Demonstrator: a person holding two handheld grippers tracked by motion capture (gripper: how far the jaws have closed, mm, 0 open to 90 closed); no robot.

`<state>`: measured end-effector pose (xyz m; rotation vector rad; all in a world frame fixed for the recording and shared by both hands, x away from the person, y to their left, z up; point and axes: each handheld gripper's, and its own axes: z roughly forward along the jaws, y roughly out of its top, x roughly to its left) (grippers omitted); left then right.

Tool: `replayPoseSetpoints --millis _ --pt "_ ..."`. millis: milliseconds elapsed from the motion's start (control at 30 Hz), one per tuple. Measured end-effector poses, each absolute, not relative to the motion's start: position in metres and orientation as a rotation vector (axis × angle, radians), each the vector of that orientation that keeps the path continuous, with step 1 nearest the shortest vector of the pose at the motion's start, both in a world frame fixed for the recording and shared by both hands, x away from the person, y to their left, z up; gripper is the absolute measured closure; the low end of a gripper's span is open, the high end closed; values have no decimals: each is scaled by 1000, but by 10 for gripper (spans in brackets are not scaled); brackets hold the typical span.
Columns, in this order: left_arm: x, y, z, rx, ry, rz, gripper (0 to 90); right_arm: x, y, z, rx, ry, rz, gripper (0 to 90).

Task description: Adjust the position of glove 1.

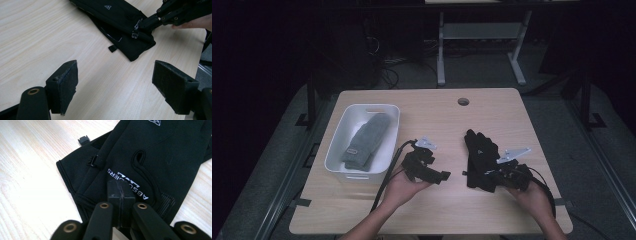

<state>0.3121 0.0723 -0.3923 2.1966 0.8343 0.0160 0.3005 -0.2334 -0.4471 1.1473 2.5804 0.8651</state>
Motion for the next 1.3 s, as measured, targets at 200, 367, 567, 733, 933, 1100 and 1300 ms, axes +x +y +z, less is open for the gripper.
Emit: replayPoseSetpoints --millis 200,367,567,733,933,1100,1300 --pt "314 75 -392 2198 838 24 205 302 -238 -431 1193 2558 958 900" --pt "315 76 -392 2189 848 22 205 304 -230 -409 1140 2563 1018 900" --pt "313 76 -392 2197 840 24 205 308 -220 -428 1101 2709 946 628" --pt "314 77 -392 2199 842 24 205 306 -216 -444 1055 2751 870 639" --pt "315 77 -392 2204 839 22 205 308 -219 -443 1085 2752 899 855" --pt "314 76 -393 2200 841 23 205 306 -220 -429 1126 2722 907 869" --pt "314 78 -391 2200 839 28 205 305 -214 -400 1120 2684 931 867"
